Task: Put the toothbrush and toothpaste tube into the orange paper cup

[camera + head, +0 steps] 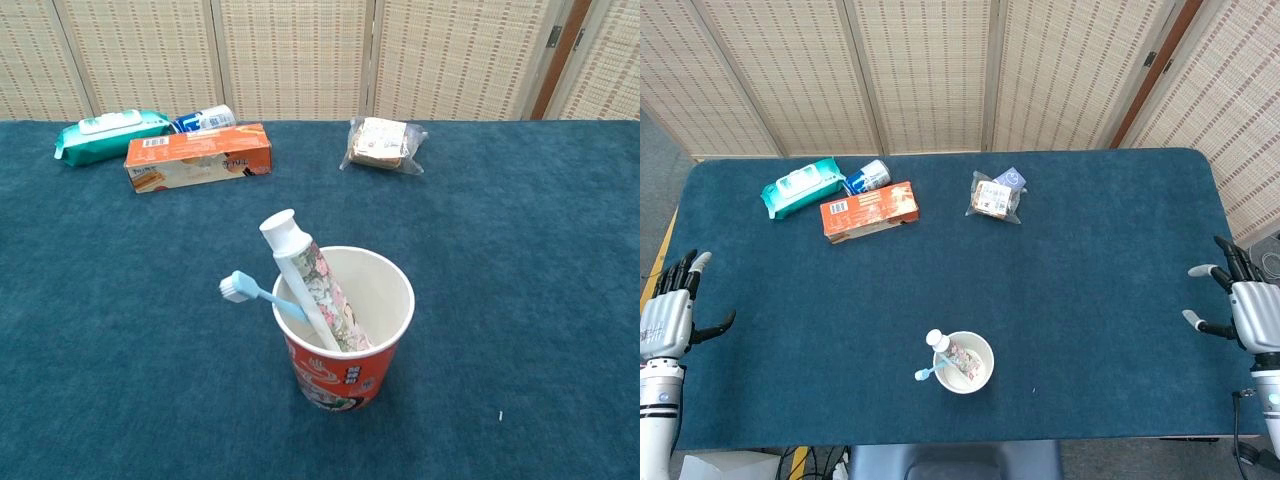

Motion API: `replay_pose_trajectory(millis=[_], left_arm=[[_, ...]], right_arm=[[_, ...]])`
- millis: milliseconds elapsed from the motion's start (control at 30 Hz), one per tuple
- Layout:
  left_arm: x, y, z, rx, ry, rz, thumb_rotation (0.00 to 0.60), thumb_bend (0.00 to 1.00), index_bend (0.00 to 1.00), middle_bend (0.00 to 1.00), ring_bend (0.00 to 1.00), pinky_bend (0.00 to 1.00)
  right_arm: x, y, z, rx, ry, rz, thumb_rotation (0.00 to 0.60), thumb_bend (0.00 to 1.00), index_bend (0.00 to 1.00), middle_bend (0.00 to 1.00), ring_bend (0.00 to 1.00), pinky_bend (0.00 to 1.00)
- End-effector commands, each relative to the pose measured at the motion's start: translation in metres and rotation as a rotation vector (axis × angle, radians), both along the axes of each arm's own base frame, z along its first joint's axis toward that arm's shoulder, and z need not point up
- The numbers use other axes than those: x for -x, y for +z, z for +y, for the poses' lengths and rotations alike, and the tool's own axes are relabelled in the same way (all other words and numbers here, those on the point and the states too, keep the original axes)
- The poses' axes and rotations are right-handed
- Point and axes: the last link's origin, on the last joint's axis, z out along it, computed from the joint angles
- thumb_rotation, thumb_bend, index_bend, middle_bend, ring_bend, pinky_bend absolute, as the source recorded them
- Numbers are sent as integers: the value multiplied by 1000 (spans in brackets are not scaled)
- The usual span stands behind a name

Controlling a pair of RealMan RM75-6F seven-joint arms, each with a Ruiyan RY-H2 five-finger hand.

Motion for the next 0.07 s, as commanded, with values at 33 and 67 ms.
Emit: replay_pose_trajectory(millis=[33,67], left_arm=[[2,1,-1,-3,3,1,600,267,0,0,0,0],[3,1,-1,-5,7,-1,600,267,0,0,0,0]], right_arm=[[-1,0,-1,1,2,-3,600,98,382,55,0,196],[-1,0,-1,2,2,-5,600,98,382,55,0,196]])
